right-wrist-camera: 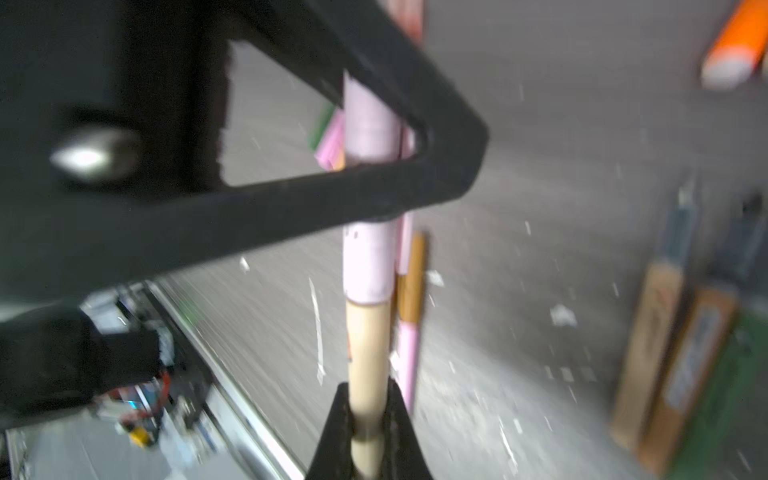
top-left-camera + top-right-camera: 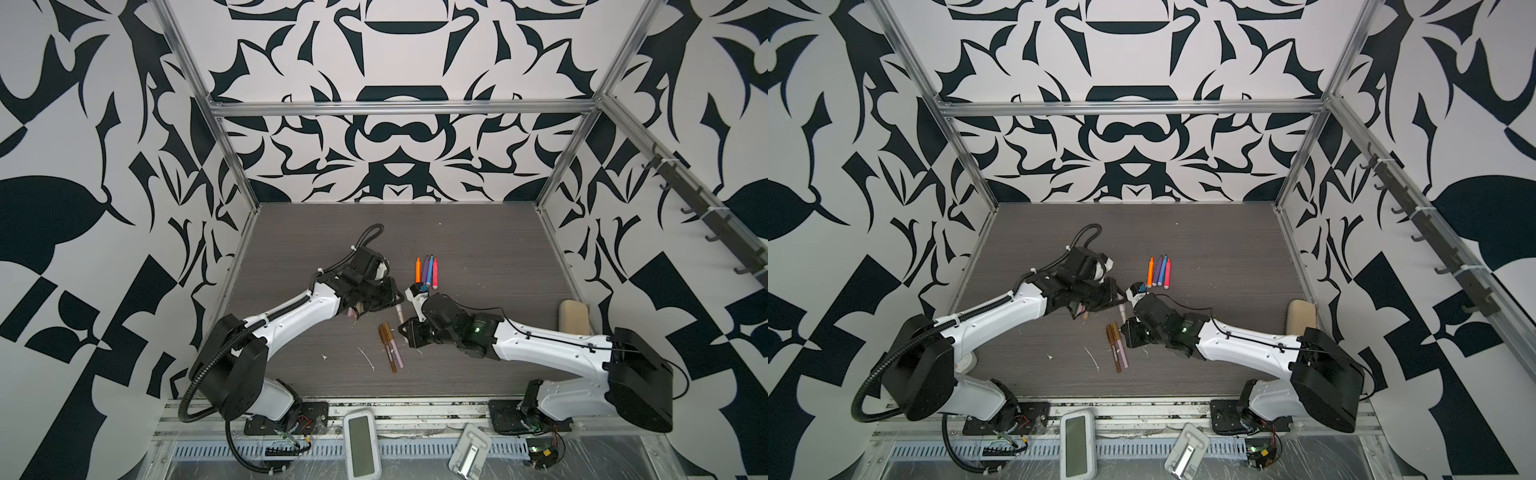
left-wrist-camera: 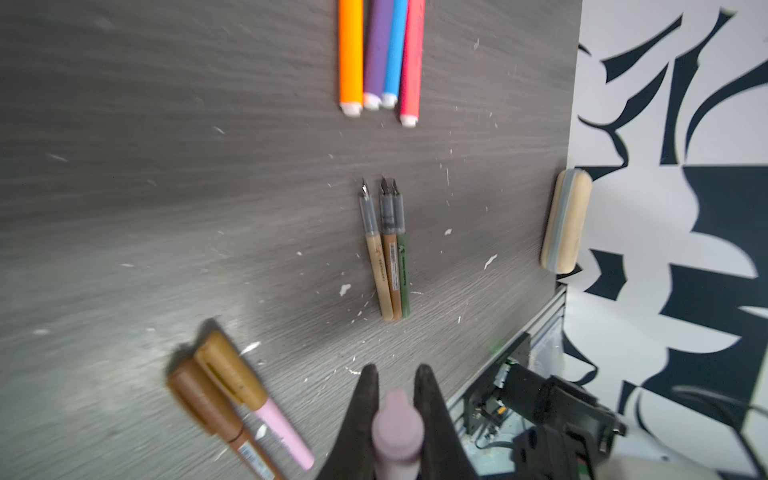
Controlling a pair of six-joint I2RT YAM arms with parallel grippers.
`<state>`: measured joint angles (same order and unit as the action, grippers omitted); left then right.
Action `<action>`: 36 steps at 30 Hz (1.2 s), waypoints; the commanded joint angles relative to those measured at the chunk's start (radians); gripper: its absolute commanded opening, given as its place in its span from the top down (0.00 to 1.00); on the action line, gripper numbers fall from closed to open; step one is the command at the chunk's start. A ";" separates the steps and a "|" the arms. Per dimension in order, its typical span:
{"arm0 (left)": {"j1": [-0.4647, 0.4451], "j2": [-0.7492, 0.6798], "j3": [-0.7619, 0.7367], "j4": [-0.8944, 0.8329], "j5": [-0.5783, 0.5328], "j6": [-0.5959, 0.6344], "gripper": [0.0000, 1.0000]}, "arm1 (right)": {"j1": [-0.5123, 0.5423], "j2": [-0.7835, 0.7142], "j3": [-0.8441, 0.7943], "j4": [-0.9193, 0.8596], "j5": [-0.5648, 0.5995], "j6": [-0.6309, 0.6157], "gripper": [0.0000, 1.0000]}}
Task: Open the pen caps
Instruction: 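Pull the pink cap off with the left gripper while the right holds the pen, then set the pink cap down with the left gripper while the right lowers the cream pen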
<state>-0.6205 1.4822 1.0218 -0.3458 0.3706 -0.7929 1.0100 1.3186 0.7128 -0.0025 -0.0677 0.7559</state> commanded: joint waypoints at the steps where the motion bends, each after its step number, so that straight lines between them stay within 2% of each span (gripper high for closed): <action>1: 0.266 0.055 0.159 -0.089 -0.075 0.132 1.00 | 0.054 -0.026 -0.107 -0.068 -0.028 0.096 1.00; 3: 0.297 0.074 0.211 -0.111 -0.084 0.149 1.00 | 0.068 -0.062 -0.128 -0.084 -0.006 0.109 1.00; 5: 0.285 0.087 0.239 -0.133 -0.106 0.168 1.00 | 0.066 -0.132 -0.140 -0.131 0.033 0.105 1.00; 9: 0.267 0.099 0.195 -0.139 -0.124 0.175 1.00 | 0.042 -0.226 -0.137 -0.210 0.065 0.078 1.00; 14: 0.268 0.081 0.151 -0.109 -0.110 0.173 1.00 | 0.019 -0.177 -0.155 -0.133 -0.015 0.068 1.00; 18: 0.272 0.102 0.221 -0.154 -0.125 0.195 1.00 | 0.031 -0.132 -0.181 -0.054 -0.052 0.097 1.00; 21: 0.274 0.128 0.302 -0.259 -0.181 0.249 1.00 | 0.032 -0.191 -0.191 -0.109 -0.009 0.095 1.00; 25: 0.274 0.145 0.319 -0.401 -0.336 0.321 1.00 | 0.014 -0.289 -0.165 -0.270 0.082 0.061 1.00; 29: 0.274 0.152 0.225 -0.429 -0.438 0.342 1.00 | -0.108 -0.358 -0.162 -0.384 0.075 -0.010 1.00; 34: 0.279 0.136 0.067 -0.318 -0.442 0.300 1.00 | -0.379 -0.353 -0.208 -0.394 -0.075 -0.121 1.00; 36: 0.285 0.139 0.024 -0.280 -0.440 0.285 1.00 | -0.453 -0.320 -0.218 -0.372 -0.127 -0.162 1.00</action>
<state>-0.3439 1.6138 1.0851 -0.6590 -0.0383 -0.4927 0.6197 0.9733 0.5098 -0.3485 -0.1074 0.6884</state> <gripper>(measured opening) 0.149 0.114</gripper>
